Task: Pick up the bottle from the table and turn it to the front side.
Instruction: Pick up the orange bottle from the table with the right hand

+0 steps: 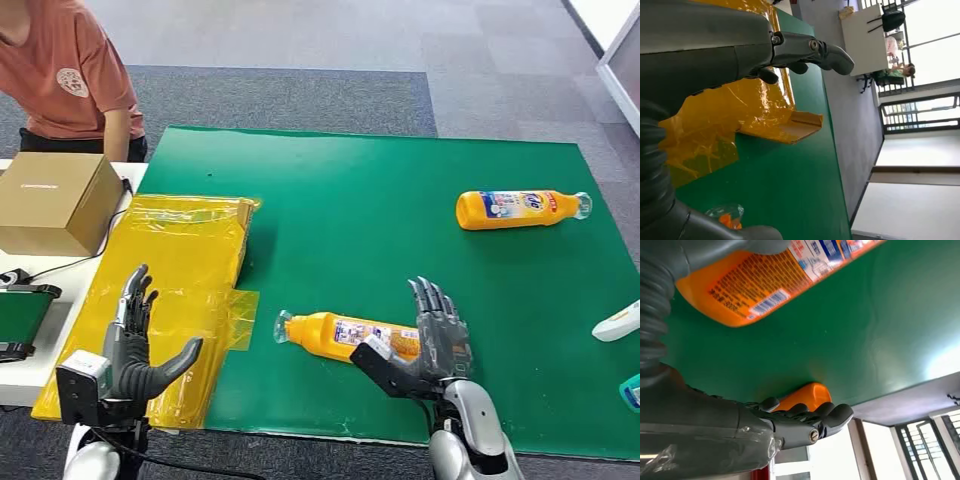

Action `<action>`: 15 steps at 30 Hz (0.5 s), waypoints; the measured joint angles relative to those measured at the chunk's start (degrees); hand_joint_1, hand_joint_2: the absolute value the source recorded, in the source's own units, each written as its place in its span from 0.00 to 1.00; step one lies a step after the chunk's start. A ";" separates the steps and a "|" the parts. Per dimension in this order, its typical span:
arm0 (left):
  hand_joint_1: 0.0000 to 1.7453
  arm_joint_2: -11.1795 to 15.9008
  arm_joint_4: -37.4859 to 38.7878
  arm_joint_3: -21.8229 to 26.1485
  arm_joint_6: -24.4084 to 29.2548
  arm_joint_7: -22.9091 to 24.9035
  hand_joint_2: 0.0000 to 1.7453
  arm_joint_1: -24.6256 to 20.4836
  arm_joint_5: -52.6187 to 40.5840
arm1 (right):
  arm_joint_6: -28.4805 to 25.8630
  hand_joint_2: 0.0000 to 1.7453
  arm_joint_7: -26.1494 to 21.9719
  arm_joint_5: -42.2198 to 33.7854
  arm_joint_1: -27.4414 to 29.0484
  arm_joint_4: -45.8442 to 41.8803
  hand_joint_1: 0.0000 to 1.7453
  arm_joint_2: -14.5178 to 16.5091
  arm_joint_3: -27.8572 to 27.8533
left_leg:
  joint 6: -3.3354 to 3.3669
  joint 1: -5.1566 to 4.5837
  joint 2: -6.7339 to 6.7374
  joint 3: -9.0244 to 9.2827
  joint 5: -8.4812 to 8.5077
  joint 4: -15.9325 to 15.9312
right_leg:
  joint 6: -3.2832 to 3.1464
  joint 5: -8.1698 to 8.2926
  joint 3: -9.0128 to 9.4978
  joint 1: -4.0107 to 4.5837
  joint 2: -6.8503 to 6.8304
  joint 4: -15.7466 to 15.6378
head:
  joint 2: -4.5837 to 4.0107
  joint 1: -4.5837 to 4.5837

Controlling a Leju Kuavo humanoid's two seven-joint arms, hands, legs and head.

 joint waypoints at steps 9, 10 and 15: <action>0.00 -0.61 -1.46 1.40 -0.96 0.15 1.00 -0.13 -0.37 | 3.30 1.00 0.89 2.05 -0.29 1.65 0.00 -0.74 0.64 | 0.00 0.00 0.02 0.44 -0.15 -0.01 | -0.07 -0.13 0.08 0.00 0.00 -0.02 | 0.01 0.01; 0.00 -0.66 -1.58 1.52 -1.12 0.13 1.00 -0.13 -0.36 | 3.69 1.00 0.93 2.26 -0.32 1.76 0.00 -0.80 0.73 | 0.00 0.00 0.01 0.55 -0.18 -0.01 | -0.10 -0.16 0.16 0.00 0.01 -0.03 | 0.01 0.02; 0.00 -0.99 -1.93 1.80 -1.93 -0.08 1.00 -0.26 -0.14 | 5.86 1.00 1.09 3.38 -0.33 4.72 0.00 -1.16 1.24 | 0.09 -0.02 -0.05 0.71 -0.08 -0.01 | -0.14 -0.19 0.43 0.00 -0.08 -0.05 | 0.01 0.03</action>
